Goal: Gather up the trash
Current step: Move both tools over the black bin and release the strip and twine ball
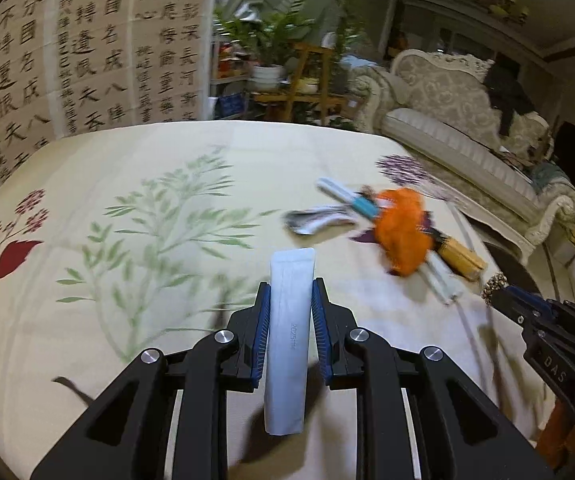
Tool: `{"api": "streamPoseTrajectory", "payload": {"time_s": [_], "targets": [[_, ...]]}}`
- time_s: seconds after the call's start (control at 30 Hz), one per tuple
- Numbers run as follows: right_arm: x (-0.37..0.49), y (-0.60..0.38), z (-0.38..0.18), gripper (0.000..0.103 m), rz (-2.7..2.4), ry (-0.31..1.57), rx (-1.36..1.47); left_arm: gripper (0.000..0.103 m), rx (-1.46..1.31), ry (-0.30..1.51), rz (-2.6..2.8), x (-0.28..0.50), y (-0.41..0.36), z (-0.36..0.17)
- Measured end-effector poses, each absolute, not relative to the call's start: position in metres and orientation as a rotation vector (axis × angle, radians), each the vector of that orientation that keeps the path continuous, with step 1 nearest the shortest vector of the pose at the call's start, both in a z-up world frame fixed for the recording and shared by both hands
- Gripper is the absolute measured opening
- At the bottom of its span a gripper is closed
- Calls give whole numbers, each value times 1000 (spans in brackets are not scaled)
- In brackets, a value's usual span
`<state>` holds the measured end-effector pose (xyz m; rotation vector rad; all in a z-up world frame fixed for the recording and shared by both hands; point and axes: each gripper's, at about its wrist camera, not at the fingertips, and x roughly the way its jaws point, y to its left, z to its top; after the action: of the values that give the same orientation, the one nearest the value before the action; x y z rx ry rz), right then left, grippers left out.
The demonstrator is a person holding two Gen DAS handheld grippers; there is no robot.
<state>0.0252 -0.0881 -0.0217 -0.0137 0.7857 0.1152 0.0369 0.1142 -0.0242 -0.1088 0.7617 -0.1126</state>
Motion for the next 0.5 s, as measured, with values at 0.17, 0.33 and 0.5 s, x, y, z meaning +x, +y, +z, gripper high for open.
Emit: {"api": "streamPoseTrajectory", "payload": {"time_s": [0.17,0.33,0.5], "targets": [[15,-129,-20,16,22,767,28,22,-80,752,-192,36,77,-20],[8,-169,-21,16,-72,751,65,22,-48,742,-281,34,32,-17],[3,-203,-24,16,-141,745,93,22,-1,731,-363,35,-13,-14]]}}
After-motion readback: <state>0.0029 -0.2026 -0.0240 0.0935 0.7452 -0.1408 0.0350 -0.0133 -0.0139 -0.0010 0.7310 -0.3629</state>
